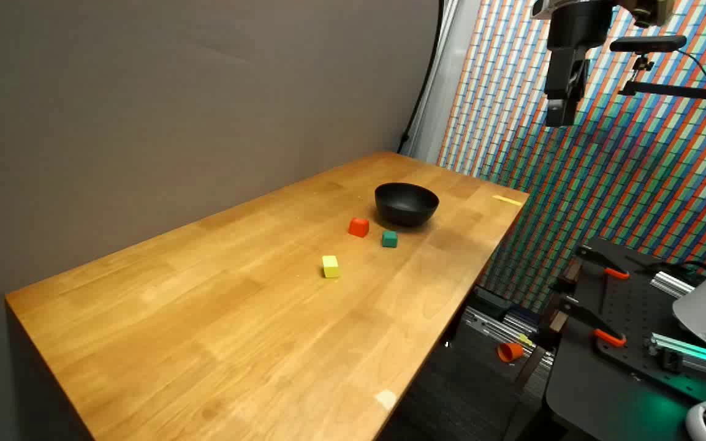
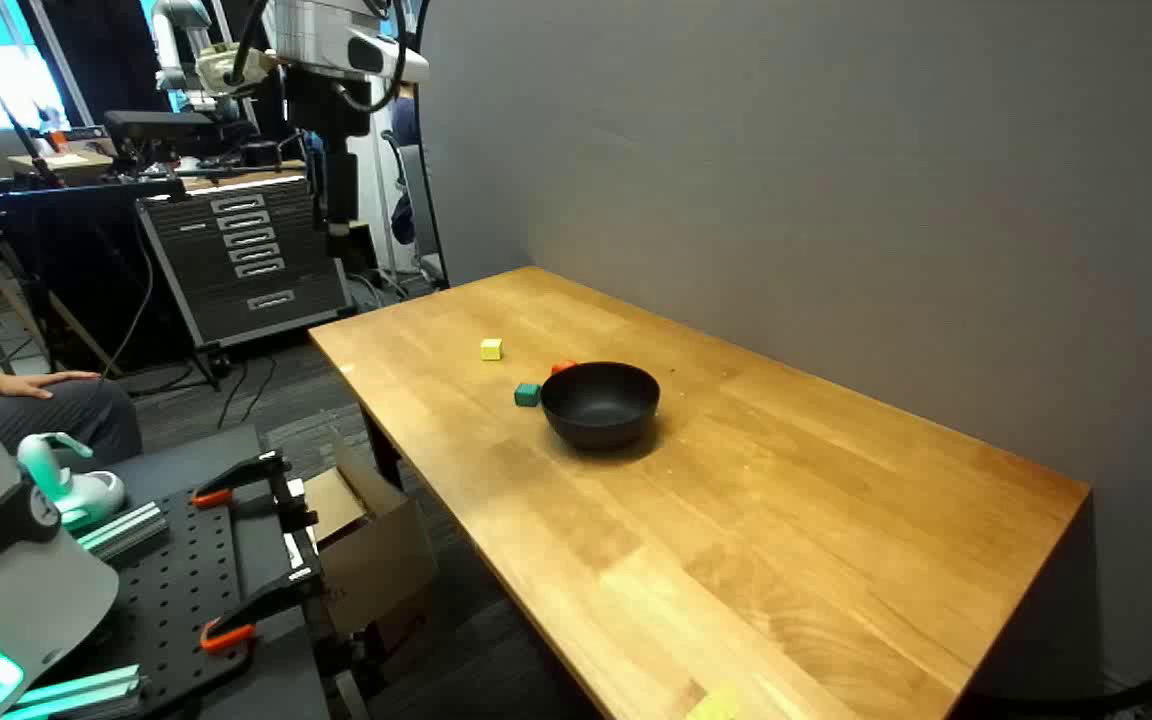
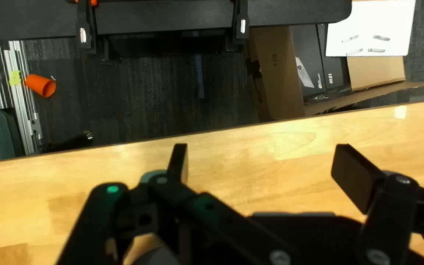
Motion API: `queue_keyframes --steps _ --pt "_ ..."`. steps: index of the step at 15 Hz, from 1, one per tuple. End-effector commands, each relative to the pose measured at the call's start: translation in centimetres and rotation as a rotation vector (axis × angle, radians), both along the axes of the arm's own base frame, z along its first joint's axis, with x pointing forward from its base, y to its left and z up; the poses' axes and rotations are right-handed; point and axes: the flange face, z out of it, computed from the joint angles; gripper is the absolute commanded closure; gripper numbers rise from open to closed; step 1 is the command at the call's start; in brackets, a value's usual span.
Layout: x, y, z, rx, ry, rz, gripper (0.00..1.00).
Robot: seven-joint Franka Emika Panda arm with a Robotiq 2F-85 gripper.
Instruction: Put the green and orange blocks in the black bowl
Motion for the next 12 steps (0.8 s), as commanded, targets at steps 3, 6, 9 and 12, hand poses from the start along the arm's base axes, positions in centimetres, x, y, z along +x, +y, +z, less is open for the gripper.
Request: queue_keyframes --steps 3,6,9,12 --pt "0.2 0.0 0.4 0.001 -0.008 0.0 0.0" --pt "0.2 0.0 0.4 0.001 -0.009 0.0 0.0" --pt "0.7 0.1 -0.2 -0.019 0.008 0.011 0.0" --pt "3.6 1.1 -3.0 0.007 0.013 0.028 0.0"
